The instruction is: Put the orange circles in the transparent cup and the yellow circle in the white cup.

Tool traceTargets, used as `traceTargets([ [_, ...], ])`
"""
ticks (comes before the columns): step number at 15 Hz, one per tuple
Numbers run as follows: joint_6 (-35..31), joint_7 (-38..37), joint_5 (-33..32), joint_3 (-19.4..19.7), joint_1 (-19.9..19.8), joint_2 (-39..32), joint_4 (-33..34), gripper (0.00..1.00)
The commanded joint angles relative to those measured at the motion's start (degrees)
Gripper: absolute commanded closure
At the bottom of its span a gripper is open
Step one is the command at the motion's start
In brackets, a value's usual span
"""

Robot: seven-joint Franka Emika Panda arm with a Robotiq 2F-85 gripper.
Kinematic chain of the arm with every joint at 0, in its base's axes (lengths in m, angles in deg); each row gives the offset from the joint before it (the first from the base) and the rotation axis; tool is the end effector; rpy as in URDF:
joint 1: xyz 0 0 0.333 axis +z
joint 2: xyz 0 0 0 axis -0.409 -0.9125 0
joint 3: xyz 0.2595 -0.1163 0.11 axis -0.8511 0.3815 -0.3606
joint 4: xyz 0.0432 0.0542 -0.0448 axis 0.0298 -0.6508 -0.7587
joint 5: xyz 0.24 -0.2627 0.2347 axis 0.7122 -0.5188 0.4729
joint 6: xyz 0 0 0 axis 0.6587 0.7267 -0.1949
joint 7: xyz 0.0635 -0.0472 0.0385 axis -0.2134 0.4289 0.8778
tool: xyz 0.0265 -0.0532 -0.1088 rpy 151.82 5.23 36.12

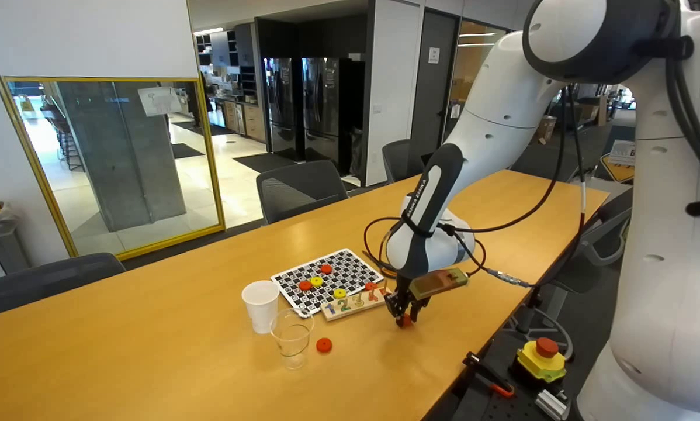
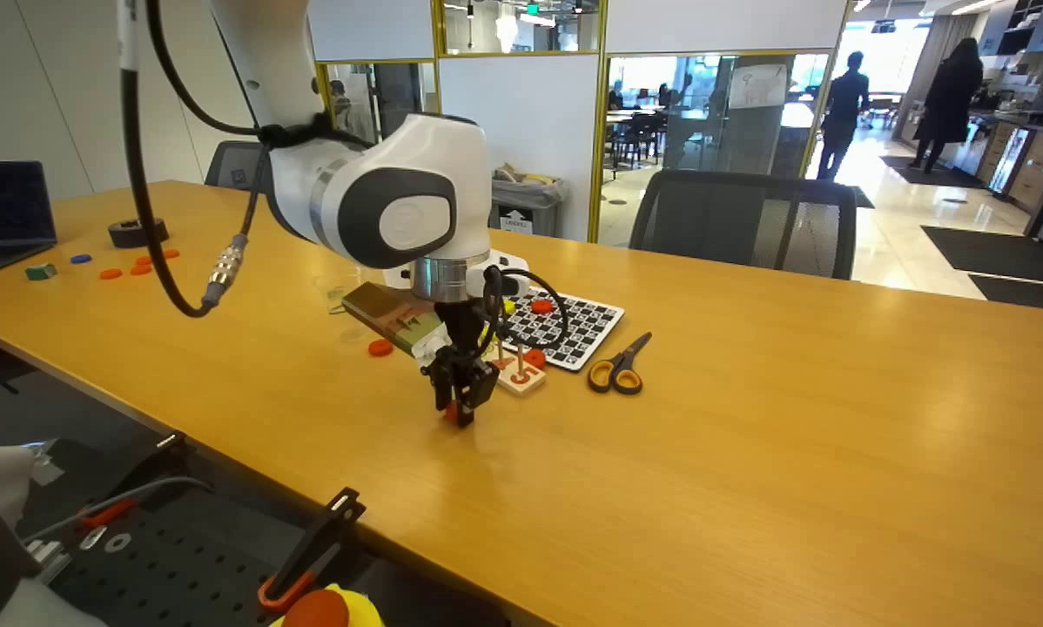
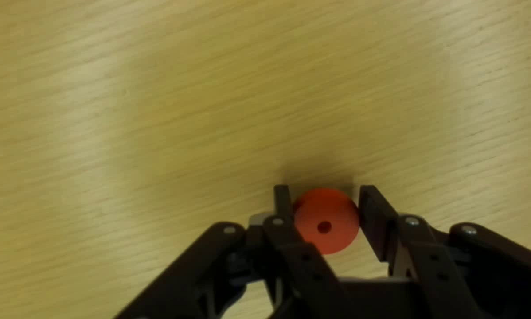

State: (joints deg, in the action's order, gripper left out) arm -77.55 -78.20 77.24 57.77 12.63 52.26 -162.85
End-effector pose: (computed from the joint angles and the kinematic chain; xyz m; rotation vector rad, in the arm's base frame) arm 0.4126 -0.1175 0.0885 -3.0826 0.5665 0.0323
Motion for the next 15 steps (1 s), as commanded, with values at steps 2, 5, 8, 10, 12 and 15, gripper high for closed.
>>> traceTargets([
  [2,4.4,-6.1,-5.2,3.7,8.0,8.0,-0.8,0.8],
  [5,6.3,-7.5,-8.0,1.9,10.9,12.9,-0.5,0.8],
  [8,9.3,-6.3,-7.1,-1.9,13.1,17.2,0.7,0.8],
  [10,11.1,-4.6,-5.2,-4.5,14.5,18.5,2.3,0.8],
  [12,12.5,-2.3,-2.4,-6.5,15.8,18.5,4.4,0.8],
  [15,13.5,-3.7,-3.7,-8.4,17.1,16.1,8.7,0.8],
])
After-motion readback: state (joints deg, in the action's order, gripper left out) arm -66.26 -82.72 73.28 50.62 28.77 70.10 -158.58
